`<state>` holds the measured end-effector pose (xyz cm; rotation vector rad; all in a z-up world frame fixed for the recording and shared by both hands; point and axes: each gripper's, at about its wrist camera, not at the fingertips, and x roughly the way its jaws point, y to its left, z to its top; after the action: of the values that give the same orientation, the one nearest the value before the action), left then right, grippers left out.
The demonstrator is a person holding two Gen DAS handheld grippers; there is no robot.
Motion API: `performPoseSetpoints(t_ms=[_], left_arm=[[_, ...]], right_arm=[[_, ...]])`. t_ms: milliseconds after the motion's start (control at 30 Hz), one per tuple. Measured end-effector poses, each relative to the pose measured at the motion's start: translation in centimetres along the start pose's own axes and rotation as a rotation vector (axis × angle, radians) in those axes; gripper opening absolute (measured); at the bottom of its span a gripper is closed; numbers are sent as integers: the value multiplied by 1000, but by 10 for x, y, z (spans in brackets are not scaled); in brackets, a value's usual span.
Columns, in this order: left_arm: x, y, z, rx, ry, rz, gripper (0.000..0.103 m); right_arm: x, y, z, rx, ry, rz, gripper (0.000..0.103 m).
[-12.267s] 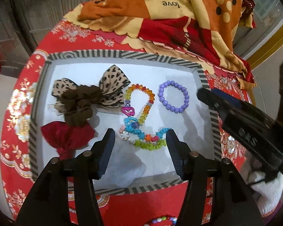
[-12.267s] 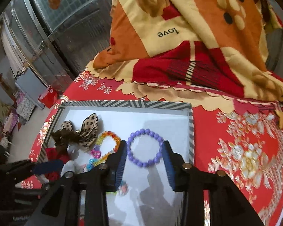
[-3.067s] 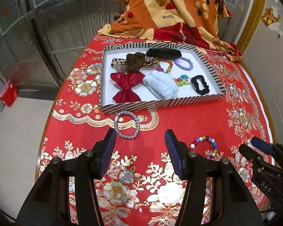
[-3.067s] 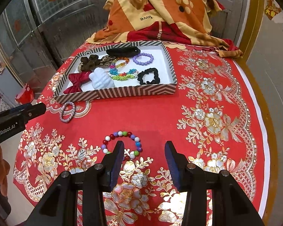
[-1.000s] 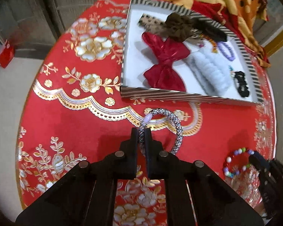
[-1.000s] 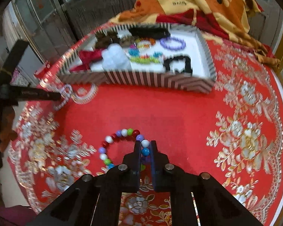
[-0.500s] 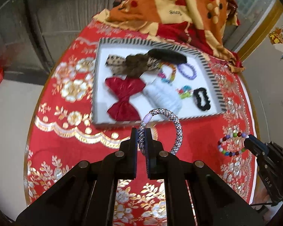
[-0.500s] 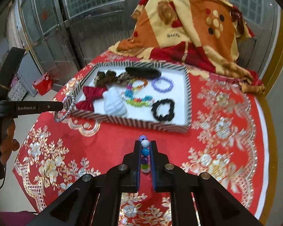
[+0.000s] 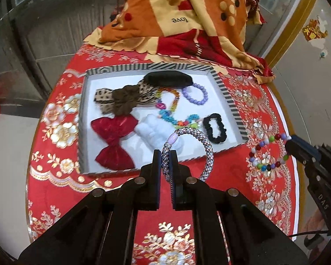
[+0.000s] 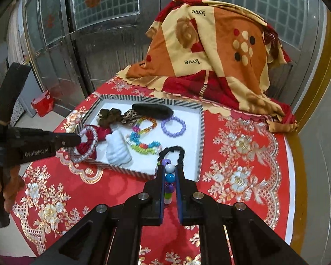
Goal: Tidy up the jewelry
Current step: 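Carry the bangle and bead bracelet into the tray and open both tools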
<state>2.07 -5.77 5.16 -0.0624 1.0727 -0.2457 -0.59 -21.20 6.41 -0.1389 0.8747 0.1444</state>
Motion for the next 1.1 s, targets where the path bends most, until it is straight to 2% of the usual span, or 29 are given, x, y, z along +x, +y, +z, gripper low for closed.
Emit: performPoseSetpoints(t_ms=[133,333,567,800,933,1100], left_arm=[[11,-14,10,19,7,-3,5],[35,-31,26,-5,45,-40,5],[79,-42,38,-48,116,-56,5],[113,-34,32,-78,175,-6,5],[119,-30,32,-88,179,17,5],[119,-33,35,-80,160,40,5]], right_arm=[[5,-7,13,-13,-5,-8,8],[21,-22,37,-22,-7,-7,8],[58,-30,63,-25,17,36,8],[112,-19,79,-31,63,131,8],[148,-23,78,1,110,168,8],[190,-44,65,75,195,173,8]])
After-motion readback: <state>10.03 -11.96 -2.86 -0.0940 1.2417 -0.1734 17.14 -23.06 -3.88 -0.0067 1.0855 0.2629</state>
